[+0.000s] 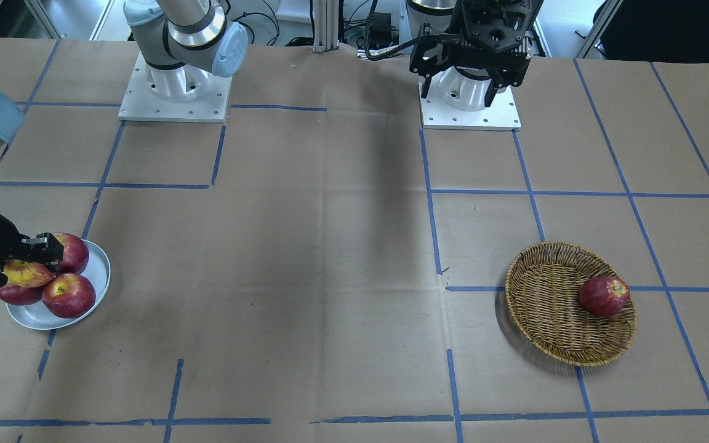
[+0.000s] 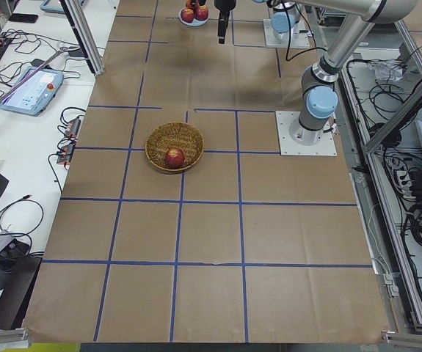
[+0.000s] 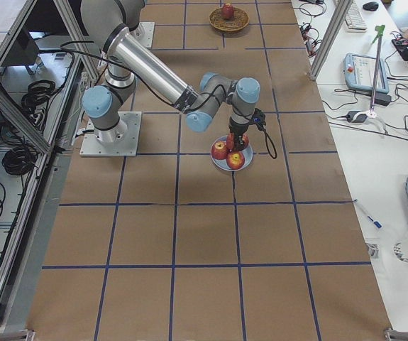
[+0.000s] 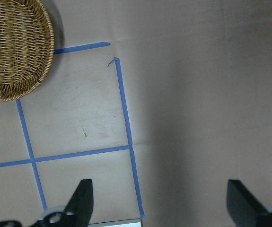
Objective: Transfer apple from basket to plate
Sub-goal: 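Lower the apple onto the plate beside the red apples and open the right gripper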
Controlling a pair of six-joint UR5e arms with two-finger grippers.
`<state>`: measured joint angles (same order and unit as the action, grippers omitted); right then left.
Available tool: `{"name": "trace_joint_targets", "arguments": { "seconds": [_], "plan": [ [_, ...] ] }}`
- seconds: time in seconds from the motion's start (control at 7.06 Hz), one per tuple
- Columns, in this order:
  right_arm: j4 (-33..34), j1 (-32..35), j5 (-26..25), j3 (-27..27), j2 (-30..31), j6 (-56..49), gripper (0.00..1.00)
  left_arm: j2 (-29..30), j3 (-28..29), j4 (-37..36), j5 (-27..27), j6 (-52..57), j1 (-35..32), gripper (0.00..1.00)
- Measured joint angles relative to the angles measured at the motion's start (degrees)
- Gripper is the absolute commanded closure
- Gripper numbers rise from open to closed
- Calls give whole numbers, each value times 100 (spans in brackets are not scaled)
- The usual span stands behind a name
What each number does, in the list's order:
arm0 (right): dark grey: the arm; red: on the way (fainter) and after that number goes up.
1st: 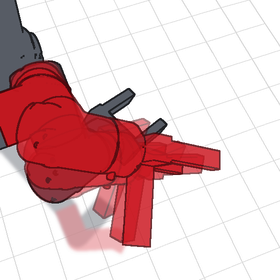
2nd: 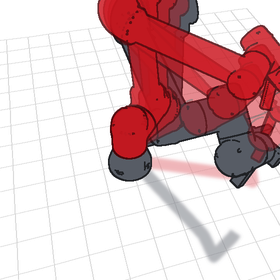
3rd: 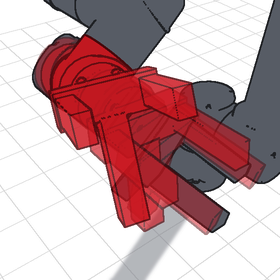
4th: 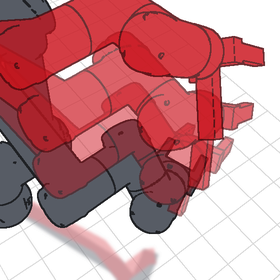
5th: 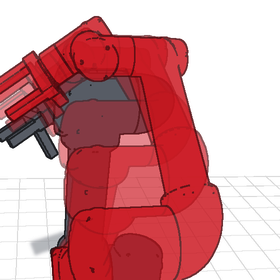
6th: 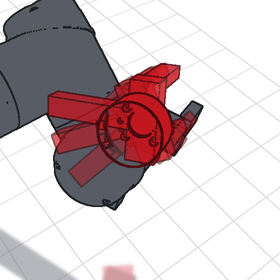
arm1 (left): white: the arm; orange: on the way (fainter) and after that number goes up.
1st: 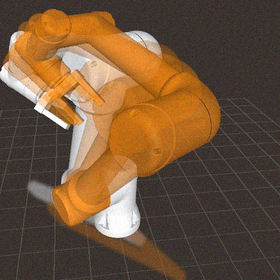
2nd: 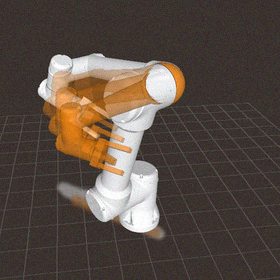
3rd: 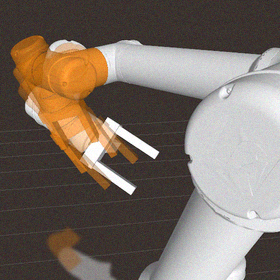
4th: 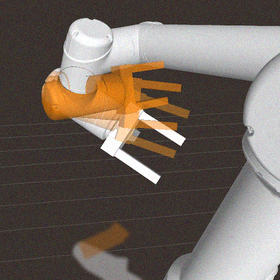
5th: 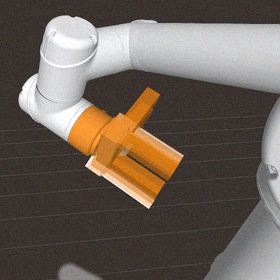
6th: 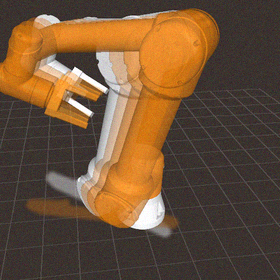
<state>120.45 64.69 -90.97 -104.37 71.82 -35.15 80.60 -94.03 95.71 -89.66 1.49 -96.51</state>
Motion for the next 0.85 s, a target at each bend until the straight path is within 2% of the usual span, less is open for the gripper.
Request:
{"name": "trace_joint_targets", "arguments": {
  "seconds": [0.14,0.57,0.85],
  "plan": [
    [-3,0,-6,-19,14,0,0,1,0,0,1,0,0,1],
    [-128,1,-47,10,102,9,0,6,0,0,1,0,1,1],
    [-371,21,-80,77,445,32,0,8,3,0,1,0,1,1]
  ]
}}
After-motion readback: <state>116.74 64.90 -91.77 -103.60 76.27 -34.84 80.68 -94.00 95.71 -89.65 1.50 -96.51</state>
